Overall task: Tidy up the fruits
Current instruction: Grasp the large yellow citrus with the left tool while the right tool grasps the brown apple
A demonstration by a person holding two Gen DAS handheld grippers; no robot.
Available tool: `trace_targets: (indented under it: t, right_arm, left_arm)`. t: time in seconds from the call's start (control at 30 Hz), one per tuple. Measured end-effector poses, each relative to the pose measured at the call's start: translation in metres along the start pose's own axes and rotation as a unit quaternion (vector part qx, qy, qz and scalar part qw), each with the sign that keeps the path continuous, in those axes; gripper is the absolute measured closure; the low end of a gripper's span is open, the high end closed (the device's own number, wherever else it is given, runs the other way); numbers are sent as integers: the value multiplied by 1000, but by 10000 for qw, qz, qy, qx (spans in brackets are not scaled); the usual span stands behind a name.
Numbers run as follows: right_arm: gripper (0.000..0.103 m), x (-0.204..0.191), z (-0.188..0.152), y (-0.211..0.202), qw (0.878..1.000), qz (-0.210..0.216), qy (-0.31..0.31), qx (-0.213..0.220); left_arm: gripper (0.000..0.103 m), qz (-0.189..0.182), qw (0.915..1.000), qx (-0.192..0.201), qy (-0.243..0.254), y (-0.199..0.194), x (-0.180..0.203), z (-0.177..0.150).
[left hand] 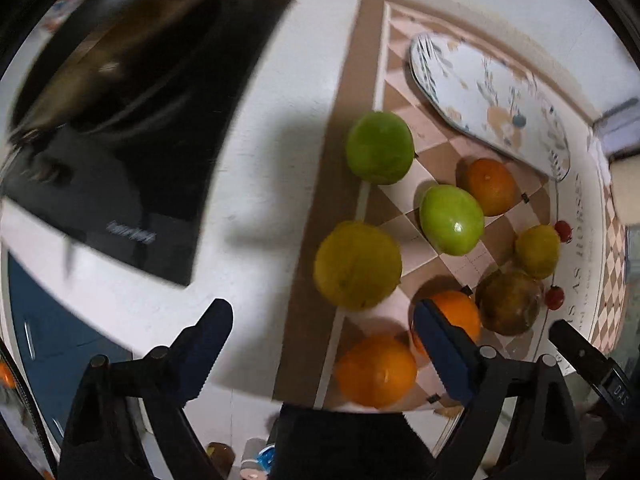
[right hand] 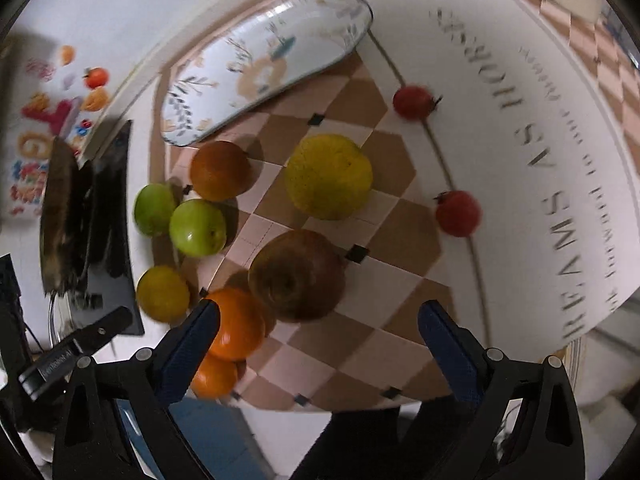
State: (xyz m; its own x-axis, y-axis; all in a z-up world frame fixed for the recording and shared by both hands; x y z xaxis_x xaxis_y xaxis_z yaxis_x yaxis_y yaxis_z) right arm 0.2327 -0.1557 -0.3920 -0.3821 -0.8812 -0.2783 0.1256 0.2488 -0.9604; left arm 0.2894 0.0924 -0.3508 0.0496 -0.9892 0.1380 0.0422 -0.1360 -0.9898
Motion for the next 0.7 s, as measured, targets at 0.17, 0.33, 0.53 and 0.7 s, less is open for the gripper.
trace_targets:
  t: [0.17,0.33,0.53,0.7]
  right_arm:
    - [4,-3,7,22,9995,-69,256,-151]
    - [8,-10,10,35,9985,47,426,-330]
    - [25,-22,9,53,9975,59,457,-536]
    - [33,-31,7,57,9985,-149,265,-447]
  left_arm:
    - [10,-92,9987,-358,344,30,10,14]
    - [13,-41,9963,-542,661,46,18,16]
    - [42,42,9933,-648,955,56,21,11]
    - [42,124,9917,-531,1162,55,24,11]
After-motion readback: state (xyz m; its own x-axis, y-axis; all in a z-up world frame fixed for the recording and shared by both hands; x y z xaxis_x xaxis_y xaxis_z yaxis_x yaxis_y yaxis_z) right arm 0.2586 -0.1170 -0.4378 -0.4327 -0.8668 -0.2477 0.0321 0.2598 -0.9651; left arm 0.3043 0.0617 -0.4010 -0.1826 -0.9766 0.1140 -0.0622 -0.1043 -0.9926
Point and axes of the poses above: each gripper's, at about its wrist camera, not at the fingertips, and y roughly the way its jaws point, x to its right, z to its top, the point moved 9 cm from there along y, roughly the way its jaws point, and after that the axes turned 5 degrees about -z, right-handed, at the moved point
